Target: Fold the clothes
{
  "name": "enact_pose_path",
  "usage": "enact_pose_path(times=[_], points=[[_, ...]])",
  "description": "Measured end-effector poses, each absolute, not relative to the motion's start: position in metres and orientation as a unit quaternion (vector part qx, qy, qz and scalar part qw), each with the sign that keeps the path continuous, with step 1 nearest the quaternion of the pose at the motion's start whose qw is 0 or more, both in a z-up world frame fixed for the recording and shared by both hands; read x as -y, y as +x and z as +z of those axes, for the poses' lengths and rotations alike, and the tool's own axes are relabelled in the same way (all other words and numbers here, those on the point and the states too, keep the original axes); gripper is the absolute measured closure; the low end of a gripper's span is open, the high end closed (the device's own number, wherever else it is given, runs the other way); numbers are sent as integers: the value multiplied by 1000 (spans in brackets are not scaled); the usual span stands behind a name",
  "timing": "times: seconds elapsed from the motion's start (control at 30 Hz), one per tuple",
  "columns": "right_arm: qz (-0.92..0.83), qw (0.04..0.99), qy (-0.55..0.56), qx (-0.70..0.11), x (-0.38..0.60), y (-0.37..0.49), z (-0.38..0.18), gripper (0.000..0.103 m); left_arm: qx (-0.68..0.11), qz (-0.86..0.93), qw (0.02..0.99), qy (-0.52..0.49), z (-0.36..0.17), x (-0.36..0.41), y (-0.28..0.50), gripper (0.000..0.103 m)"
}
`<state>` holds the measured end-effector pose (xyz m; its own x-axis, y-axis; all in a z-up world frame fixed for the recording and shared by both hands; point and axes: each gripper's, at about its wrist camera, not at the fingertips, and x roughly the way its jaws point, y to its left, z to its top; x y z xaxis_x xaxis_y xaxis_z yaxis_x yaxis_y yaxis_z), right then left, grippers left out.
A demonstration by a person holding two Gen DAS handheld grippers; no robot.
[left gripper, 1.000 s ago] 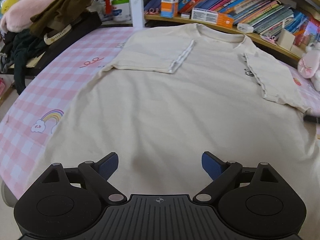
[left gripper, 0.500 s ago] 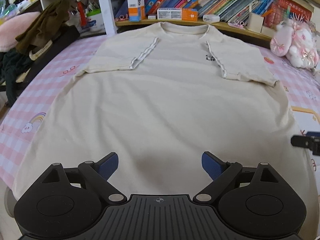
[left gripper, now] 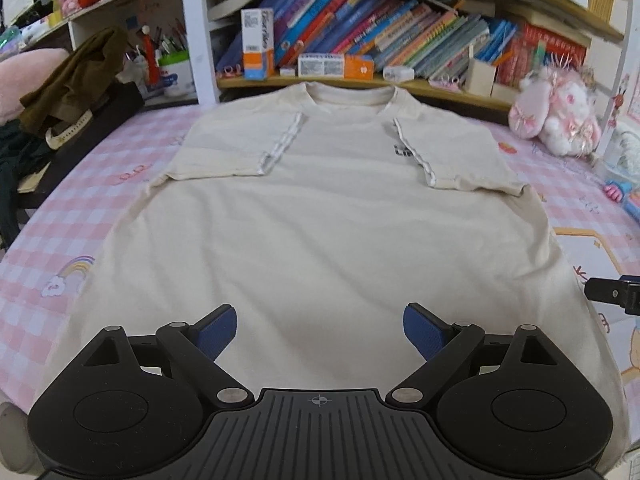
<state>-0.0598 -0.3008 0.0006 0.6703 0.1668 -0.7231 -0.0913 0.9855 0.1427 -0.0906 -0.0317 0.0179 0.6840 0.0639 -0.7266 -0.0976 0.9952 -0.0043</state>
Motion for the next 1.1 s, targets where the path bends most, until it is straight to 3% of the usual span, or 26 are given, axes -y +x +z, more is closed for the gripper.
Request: enact_pose_path(times=[0.47,1.1], points=[[22,922,42,-383,210,-166,-1,30,-403,51,913,-49,8,-76,-163,10],[-51,914,76,-396,188,-216,-6,28,-399,27,914,-65,6,-113,-189,10]])
